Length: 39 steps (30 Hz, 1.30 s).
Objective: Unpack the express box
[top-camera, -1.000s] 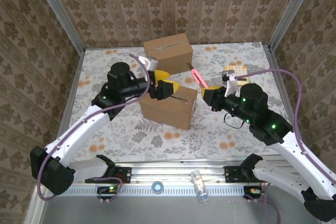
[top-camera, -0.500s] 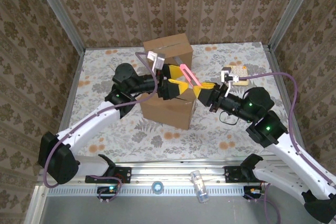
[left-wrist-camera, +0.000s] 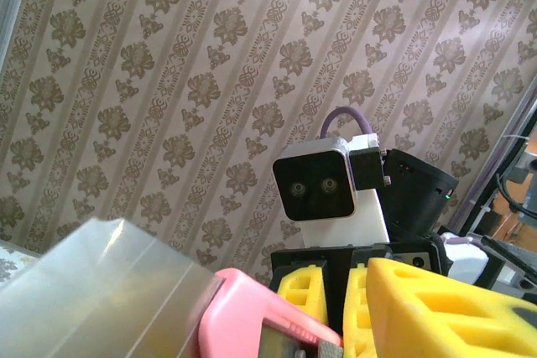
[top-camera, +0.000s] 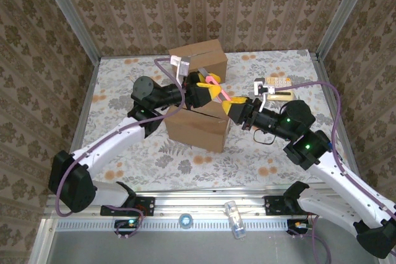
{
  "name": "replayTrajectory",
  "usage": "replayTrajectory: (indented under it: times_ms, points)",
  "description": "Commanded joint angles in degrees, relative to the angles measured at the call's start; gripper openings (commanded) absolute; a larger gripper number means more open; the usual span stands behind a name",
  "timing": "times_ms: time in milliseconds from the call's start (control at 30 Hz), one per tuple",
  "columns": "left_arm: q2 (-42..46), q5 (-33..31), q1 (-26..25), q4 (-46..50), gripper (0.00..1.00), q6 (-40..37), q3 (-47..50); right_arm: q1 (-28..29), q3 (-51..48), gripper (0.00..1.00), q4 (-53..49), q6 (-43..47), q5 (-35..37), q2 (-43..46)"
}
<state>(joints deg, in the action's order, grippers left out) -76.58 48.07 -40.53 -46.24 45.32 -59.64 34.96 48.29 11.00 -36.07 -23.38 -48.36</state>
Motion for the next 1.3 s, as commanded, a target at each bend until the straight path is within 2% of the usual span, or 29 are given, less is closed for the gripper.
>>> replayTrajectory:
  times_ms: [0, 167, 333, 433, 467, 633, 733, 800, 933, 1100, 1267]
  points:
    - [-0.24, -0.52, -0.33, -3.81, 0.46, 1.00, -0.94, -0.33, -0.32, 0.00, 3.92, -1.19, -1.63, -0.50]
    - [-0.35, -0.88, -0.34, -4.30, 0.25, 1.15, -0.77, -0.41, -0.44, 0.00, 3.98, -1.67, -1.97, -1.05]
    - [-0.42, -1.23, -0.32, -4.17, 0.00, 1.17, -0.61, -0.42, 0.65, 0.00, 2.30, -1.40, -2.81, -1.55]
    - [-0.41, -1.27, -0.32, -3.66, 0.00, 1.26, -0.69, -0.45, 3.33, 0.00, -1.88, -0.06, -4.66, -2.49]
    - [-0.42, -1.10, -0.33, -3.16, 0.00, 1.18, -0.79, -0.59, 4.44, 0.03, -3.80, 0.88, -5.24, -2.92]
    - [-0.24, 0.16, -0.34, 0.42, 0.00, 0.31, -1.66, -0.83, 11.62, 0.33, -15.05, 6.28, -9.49, -5.34]
    - [0.24, 0.44, -0.31, 1.86, 0.00, -0.28, -1.75, -1.00, 15.23, 0.45, -20.82, 9.36, -11.03, -6.78]
    - [0.53, 0.62, -0.34, 2.74, 0.00, -0.65, -1.78, -1.12, 16.83, 0.49, -23.44, 10.87, -11.67, -7.57]
    - [1.07, 0.45, -0.31, 4.07, 0.00, -1.37, -1.84, -1.47, 18.02, 0.42, -25.67, 12.35, -12.81, -8.50]
    - [1.08, 0.44, -0.34, 5.06, 0.00, -1.68, -2.30, -1.61, 17.36, 0.38, -26.12, 13.71, -14.62, -8.68]
    - [0.91, 0.49, -0.27, 5.29, 0.00, -1.62, -2.53, -1.91, 17.19, 0.29, -25.28, 13.96, -16.26, -8.94]
